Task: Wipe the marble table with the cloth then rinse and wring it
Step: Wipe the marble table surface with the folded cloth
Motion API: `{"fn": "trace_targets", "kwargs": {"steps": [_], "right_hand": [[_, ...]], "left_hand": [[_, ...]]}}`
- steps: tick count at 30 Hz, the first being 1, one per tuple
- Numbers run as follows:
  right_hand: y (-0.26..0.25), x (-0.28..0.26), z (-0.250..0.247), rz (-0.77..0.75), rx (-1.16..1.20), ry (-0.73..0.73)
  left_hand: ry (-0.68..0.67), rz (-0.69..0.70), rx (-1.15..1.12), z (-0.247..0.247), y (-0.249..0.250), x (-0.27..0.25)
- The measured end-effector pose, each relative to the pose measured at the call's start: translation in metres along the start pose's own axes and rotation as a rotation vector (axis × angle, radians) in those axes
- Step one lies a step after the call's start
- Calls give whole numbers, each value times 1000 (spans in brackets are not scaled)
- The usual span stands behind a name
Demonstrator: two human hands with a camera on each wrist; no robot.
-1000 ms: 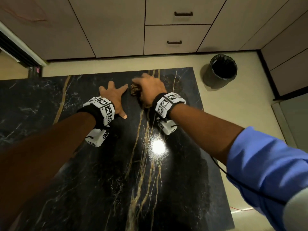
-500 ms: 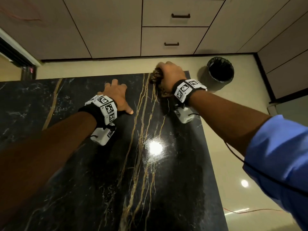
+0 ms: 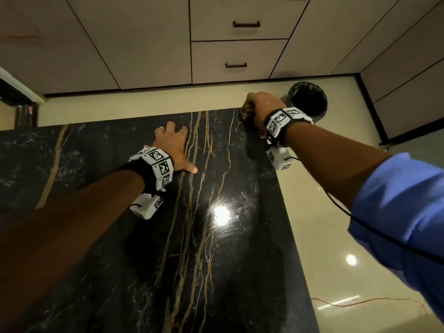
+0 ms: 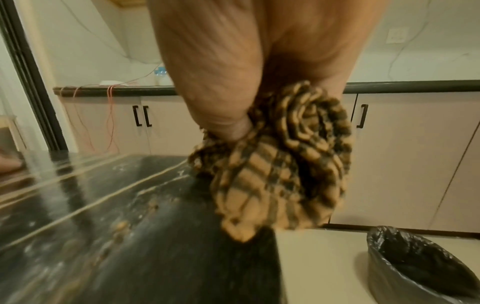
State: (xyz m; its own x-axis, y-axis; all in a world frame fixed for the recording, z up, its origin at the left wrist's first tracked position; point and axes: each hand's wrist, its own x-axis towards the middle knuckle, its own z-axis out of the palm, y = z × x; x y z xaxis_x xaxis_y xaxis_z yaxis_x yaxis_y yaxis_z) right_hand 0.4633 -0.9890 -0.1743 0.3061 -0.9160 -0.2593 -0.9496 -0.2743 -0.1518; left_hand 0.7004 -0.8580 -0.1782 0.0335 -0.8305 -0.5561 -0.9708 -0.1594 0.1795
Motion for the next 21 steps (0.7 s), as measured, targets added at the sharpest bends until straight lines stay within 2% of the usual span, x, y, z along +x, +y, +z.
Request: {"fn": "trace_targets", "kwargs": {"steps": [9, 13, 17, 21], "right_hand": [[-4, 8, 3, -69, 36, 51], [6, -13, 11, -150, 54, 83], [22, -51, 16, -289, 17, 7], [35, -65, 7, -330, 71, -84]], "left_hand": [[-24, 3, 36, 0, 1, 4], [-18, 0, 46, 1, 0, 6], [-16, 6, 58, 1, 1, 8], [-15, -2, 54, 0, 2, 6]]}}
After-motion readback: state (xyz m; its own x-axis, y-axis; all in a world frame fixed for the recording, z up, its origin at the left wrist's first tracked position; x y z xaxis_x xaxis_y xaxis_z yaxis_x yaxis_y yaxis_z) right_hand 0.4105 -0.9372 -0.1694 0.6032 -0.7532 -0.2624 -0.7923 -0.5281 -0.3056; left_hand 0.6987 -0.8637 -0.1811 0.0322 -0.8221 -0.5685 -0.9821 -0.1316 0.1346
